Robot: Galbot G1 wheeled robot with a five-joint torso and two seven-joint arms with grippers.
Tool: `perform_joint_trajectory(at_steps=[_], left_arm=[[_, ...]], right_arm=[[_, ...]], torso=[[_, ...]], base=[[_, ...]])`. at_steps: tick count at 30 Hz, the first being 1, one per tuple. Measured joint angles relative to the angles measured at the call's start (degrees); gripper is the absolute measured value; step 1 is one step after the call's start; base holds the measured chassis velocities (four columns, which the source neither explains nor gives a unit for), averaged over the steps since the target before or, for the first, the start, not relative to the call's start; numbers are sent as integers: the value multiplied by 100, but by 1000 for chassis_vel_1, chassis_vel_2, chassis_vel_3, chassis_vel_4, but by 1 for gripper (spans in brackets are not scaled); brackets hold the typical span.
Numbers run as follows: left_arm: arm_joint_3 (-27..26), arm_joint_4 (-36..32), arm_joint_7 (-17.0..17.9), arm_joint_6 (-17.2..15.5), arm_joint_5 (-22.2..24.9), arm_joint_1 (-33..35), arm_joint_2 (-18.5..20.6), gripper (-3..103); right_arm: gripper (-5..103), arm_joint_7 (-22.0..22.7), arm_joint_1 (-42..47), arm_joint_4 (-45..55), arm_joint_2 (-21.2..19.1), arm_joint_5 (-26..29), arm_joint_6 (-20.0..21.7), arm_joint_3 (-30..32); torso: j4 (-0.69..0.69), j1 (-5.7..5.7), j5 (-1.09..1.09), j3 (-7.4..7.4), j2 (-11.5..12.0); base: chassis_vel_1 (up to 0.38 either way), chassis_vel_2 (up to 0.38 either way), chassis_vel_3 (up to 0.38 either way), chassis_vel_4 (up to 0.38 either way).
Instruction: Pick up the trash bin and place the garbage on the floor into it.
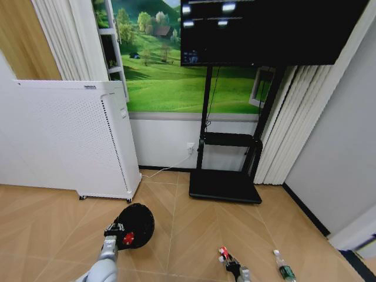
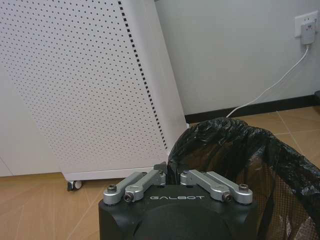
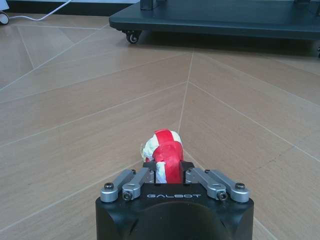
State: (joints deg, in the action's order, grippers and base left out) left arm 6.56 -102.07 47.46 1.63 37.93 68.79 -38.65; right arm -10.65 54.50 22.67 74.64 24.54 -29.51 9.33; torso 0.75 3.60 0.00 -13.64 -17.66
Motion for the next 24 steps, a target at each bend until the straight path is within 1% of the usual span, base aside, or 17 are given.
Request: perform_joint_trajectory(at_steps=[3,7,9,10,11,13,14,16,17,18,19,20,22,24], left_arm=[[-28,-14,-14,5,-4,35,4,7],[-23,-55,-48,25,47,-56,98,7],[153,-71,-24,10,151,-310,192,7],[153,-71,-24,10,151,-310,192,7],[279,-72,7,-23,199,-445,219,7],[483,-46,55,-81,281,-630,239,7],[483,-46,55,-81,281,-630,239,7],[697,22,81,-135,411,-853,244,7],[697,22,81,-135,411,-853,244,7],[770,52,81,-153,456,-930,244,7],[890,108,81,-179,512,-1051,238,7],[890,108,81,-179,512,-1051,238,7],[1050,230,79,-226,610,-1239,187,7],[1105,297,75,-231,642,-1306,162,7]], right_arm=[[20,21,54,99,-6,16,-23,1],[20,58,169,333,-136,65,-185,-8],[20,59,264,546,-308,54,-378,-27],[20,59,264,546,-308,54,-378,-27],[20,59,277,591,-395,40,-462,-28],[20,56,301,673,-565,36,-585,-27],[20,56,301,673,-565,36,-585,-27],[20,20,334,799,-799,17,-830,-16],[20,20,334,799,-799,17,-830,-16],[20,-4,360,890,-889,-9,-930,-8],[20,-26,396,1029,-988,-110,-1058,4],[20,-26,396,1029,-988,-110,-1058,4],[20,-37,454,1380,-1154,-385,-1208,1],[20,-38,469,1543,-1224,-438,-1218,-24]], torso=[[-1,0,0,0,0],[-1,0,0,0,0],[1,0,2,0,0],[1,0,2,0,0],[2,0,2,0,0],[1,0,2,0,0],[1,0,2,0,0],[1,0,0,0,0],[1,0,0,0,0],[0,0,1,0,0],[0,0,0,0,0],[0,0,0,0,0],[0,0,2,0,0],[0,0,3,0,0]], base=[[0,0,0,0],[0,0,0,0],[0,0,0,0],[0,0,0,0],[0,0,0,0],[0,0,0,0],[0,0,0,0],[0,0,0,0],[0,0,0,0],[0,0,0,0],[0,0,0,0],[0,0,0,0],[0,0,0,0],[0,0,0,0]])
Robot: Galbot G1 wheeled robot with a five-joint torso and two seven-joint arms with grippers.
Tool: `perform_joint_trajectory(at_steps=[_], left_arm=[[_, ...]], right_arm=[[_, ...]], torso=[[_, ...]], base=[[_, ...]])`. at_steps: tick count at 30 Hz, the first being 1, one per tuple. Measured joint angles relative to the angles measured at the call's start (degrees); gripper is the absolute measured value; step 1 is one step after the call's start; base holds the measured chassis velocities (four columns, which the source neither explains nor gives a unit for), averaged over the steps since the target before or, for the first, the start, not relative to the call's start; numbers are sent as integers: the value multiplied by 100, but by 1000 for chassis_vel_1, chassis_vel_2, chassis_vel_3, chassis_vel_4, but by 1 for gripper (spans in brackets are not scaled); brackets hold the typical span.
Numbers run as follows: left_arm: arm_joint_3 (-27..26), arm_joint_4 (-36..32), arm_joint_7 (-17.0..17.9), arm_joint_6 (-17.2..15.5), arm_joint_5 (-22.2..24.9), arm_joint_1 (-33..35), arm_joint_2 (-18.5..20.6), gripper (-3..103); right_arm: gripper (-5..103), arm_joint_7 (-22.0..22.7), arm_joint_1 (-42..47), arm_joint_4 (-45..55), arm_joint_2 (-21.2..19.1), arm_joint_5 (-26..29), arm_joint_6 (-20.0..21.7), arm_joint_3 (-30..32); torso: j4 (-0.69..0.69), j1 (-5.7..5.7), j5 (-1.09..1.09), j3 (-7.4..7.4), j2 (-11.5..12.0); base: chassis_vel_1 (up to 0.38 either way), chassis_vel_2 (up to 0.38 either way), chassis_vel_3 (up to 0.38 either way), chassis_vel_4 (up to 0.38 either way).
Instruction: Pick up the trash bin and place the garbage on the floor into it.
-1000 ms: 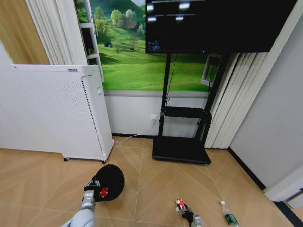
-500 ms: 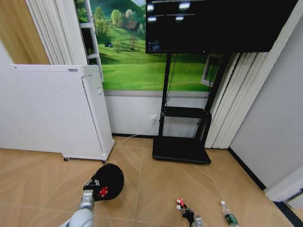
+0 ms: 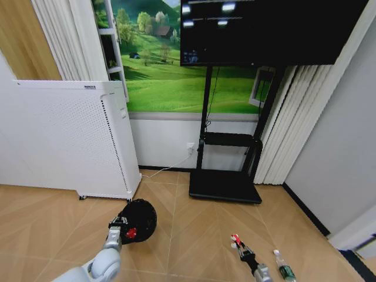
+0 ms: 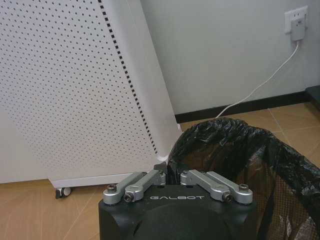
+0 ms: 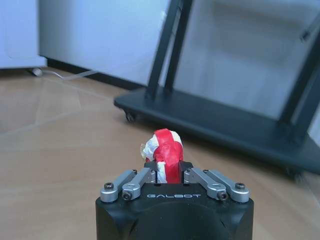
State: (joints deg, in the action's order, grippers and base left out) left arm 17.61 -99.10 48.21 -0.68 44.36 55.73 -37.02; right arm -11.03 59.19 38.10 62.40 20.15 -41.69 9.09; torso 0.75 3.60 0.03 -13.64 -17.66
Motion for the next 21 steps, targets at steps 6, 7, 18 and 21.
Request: perform_joint_trajectory(at_steps=[6,7,18,21], left_arm=[[536,511,-57,-6,165,-712,-194,7],[792,667,-63,-8,259,-1079,-306,7],[2197,1248,-21,-21,826,-2699,-971,7],[2400,1434,-17,-14,869,-2928,-1251,7]], right_arm=[[20,2,103,927,-441,-135,-1,-95],[20,7,129,1237,-548,-192,9,-104],[20,204,334,3362,-977,139,473,-489],[20,231,414,3760,-1030,328,565,-564]], torso=[[-3,0,-1,-1,0],[1,0,-5,0,0],[-2,0,-3,-1,1],[-1,0,-2,0,0]], base=[[0,0,0,0],[0,0,0,0],[0,0,0,0],[0,0,0,0]])
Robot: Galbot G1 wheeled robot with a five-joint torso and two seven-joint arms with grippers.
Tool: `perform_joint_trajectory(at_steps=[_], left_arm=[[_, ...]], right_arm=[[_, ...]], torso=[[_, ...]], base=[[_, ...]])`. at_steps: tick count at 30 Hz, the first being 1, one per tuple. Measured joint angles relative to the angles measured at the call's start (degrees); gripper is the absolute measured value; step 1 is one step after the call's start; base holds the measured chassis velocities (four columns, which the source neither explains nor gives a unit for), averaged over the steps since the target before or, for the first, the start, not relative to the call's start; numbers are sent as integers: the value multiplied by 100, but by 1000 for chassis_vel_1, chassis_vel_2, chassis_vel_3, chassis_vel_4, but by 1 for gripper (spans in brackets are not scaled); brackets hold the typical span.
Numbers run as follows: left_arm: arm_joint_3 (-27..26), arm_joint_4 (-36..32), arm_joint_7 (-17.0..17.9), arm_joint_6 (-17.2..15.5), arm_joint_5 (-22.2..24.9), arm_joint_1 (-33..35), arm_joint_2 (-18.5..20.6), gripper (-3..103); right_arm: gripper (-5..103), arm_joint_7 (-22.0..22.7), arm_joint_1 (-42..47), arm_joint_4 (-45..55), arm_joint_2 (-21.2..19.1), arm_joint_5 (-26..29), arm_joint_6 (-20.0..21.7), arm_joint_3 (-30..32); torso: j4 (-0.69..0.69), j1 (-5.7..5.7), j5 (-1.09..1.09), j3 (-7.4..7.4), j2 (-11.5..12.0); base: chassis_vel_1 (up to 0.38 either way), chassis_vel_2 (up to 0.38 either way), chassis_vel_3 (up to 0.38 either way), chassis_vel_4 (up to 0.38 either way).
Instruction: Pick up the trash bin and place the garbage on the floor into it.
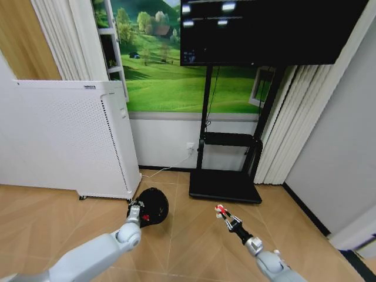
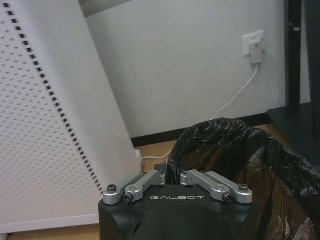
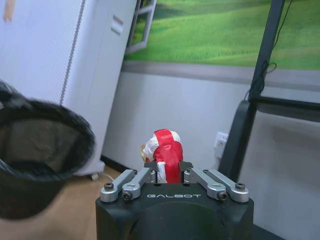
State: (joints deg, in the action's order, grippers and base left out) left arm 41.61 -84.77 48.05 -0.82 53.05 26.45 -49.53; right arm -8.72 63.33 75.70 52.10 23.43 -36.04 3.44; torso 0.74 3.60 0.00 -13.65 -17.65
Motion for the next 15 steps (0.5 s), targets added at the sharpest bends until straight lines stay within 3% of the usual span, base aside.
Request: perform_joint_trajectory(at_steps=[3,9,15], left_arm=[[158,190,4,11,32,-159,-272,7],[840,428,162,20,184,-561,-991,7],[1344,416,301,22,343,-826,-1417,7]], right_arm=[[20,5,93,297,-31,172,85,-86],[20,-3,51,519,14,178,110,-215],[20,-2,116,535,43,188,111,-161]], torso=[[4,0,0,-1,0],[-1,0,1,0,0],[3,0,0,0,0]], base=[[0,0,0,0],[0,0,0,0],[0,0,0,0]])
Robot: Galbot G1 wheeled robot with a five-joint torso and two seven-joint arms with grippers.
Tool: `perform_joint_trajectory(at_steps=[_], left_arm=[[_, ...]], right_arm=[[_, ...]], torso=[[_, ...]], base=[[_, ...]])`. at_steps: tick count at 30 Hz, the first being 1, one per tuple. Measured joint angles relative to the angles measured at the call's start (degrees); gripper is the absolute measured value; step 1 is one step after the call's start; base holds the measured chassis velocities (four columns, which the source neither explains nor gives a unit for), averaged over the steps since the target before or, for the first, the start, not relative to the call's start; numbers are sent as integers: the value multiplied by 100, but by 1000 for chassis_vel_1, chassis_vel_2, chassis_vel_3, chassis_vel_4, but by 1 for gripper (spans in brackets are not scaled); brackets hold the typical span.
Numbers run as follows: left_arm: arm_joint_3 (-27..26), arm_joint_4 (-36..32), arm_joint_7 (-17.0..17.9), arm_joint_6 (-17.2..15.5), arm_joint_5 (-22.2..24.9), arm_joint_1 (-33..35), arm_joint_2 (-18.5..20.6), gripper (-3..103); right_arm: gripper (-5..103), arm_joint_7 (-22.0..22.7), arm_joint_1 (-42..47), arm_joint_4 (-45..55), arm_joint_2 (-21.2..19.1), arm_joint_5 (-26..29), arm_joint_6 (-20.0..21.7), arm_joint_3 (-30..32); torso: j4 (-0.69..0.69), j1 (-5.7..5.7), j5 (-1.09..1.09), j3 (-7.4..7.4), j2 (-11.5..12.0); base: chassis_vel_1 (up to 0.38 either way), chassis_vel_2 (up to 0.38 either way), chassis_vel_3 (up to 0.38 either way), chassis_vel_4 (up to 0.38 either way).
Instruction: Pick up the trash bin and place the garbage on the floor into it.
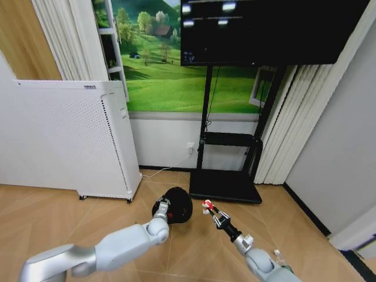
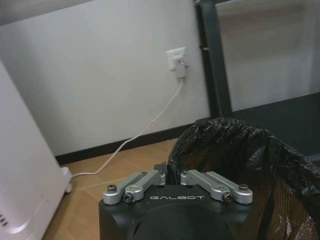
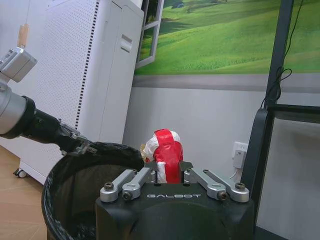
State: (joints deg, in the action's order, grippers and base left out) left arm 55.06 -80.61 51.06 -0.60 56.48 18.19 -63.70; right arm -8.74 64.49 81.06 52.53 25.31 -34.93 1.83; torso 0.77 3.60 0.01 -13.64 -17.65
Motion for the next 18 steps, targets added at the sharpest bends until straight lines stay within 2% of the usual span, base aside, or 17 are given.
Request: perform_joint_trajectory(at_steps=[7,13,18], left_arm=[[327,-292,285,-67,157,-134,-329,7],[404,-473,378,-95,245,-216,-364,7],[410,-549,401,-110,278,-216,-422,7]], right_arm=[[20,0,-38,-166,154,-12,22,-24],[20,-22,-9,-320,212,-24,-25,-5],[20,186,-28,-399,294,-94,-24,-15]], torso=[[-4,0,1,0,0],[-3,0,0,0,0],[-3,0,0,0,0]], base=[[0,0,0,0],[0,0,0,0],[0,0,0,0]])
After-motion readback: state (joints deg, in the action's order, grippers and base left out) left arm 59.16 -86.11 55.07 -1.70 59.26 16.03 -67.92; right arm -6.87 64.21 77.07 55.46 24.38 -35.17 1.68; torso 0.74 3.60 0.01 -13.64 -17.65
